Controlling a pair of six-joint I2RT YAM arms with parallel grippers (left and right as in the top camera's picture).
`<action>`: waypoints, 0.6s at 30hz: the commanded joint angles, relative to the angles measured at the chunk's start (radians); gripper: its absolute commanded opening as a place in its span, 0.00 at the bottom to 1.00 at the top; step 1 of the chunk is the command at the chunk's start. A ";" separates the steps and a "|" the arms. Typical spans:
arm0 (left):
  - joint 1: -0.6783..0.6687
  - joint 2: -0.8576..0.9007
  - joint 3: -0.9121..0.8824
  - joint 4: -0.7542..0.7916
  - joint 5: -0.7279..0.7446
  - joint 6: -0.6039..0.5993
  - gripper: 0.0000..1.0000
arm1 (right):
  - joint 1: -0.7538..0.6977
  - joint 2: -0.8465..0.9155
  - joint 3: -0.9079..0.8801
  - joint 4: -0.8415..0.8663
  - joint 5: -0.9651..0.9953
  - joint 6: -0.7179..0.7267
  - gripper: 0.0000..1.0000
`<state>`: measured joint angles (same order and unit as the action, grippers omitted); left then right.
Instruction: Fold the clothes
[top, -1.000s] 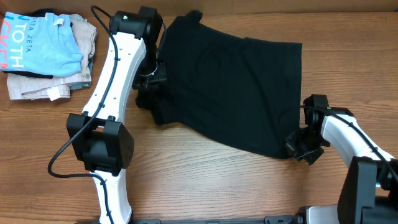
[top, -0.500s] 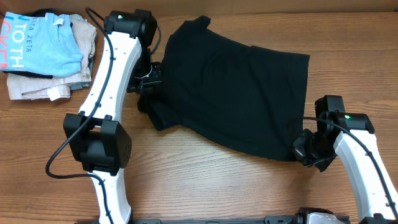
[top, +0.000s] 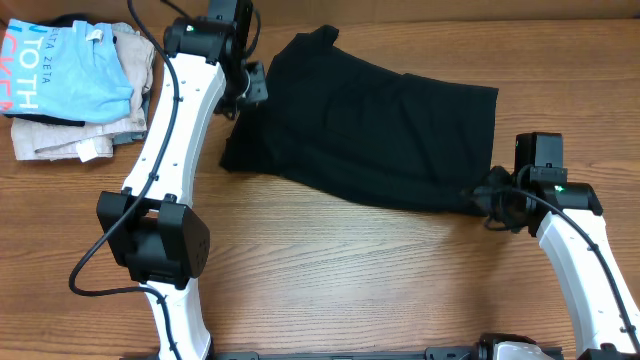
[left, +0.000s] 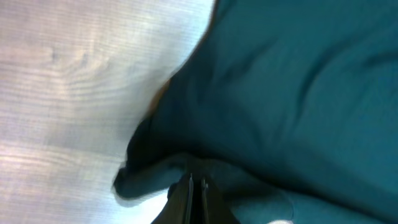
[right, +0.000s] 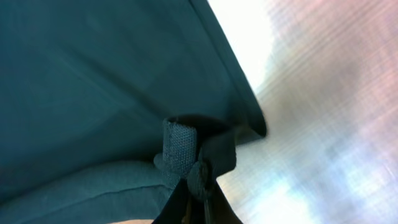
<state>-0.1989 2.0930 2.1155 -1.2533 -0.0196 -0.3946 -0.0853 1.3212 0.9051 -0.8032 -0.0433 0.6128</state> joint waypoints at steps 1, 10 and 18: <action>-0.018 -0.028 0.000 0.082 -0.014 -0.021 0.04 | -0.006 0.000 0.018 0.079 0.016 -0.041 0.04; -0.042 -0.003 0.000 0.259 -0.067 -0.005 0.04 | -0.006 0.128 0.018 0.293 0.021 -0.095 0.04; -0.042 0.096 0.000 0.355 -0.082 -0.005 0.04 | -0.006 0.285 0.018 0.430 0.035 -0.117 0.11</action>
<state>-0.2390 2.1288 2.1155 -0.9176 -0.0734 -0.3969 -0.0853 1.5749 0.9054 -0.4004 -0.0303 0.5125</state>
